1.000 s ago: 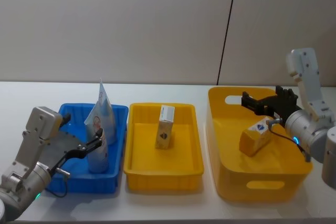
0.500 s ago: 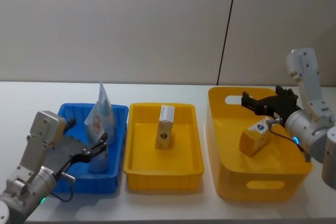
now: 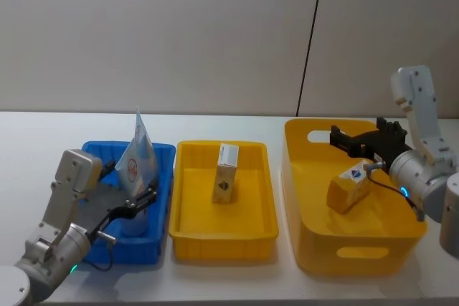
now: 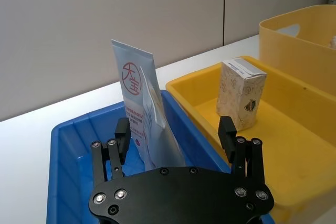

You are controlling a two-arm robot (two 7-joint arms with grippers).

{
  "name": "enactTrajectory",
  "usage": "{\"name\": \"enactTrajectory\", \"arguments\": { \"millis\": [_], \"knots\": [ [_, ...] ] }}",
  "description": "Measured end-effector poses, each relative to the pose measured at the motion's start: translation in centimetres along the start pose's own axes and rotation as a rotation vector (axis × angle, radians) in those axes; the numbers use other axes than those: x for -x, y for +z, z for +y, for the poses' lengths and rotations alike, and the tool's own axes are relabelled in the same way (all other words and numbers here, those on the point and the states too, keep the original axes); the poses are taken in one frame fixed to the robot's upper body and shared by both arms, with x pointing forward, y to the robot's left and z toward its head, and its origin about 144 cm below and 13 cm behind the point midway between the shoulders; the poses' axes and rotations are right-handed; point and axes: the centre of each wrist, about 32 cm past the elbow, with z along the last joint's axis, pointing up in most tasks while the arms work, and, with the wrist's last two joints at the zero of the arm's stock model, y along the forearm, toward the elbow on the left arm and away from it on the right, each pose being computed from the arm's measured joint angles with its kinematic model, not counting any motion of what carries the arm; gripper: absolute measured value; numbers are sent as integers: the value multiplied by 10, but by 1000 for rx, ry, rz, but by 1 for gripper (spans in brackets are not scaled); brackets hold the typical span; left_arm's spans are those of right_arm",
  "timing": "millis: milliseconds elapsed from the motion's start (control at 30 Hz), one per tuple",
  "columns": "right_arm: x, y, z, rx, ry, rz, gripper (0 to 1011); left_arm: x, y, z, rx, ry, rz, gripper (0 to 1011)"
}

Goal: Bimanual collaborative sorting of washing and personal care products

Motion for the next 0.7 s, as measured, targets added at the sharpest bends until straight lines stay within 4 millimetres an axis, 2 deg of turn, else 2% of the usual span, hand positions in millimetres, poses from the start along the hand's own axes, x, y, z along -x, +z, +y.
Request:
{"name": "enactTrajectory", "arguments": {
  "millis": [367, 567, 700],
  "knots": [
    [0, 0, 0, 0, 0, 0, 1004, 3, -4, -11, -1, 19, -7, 987],
    [0, 0, 0, 0, 0, 0, 1004, 3, -5, -14, -1, 24, -9, 845],
    [0, 0, 0, 0, 0, 0, 1004, 4, -5, -15, -1, 26, -10, 714]
  ]
}}
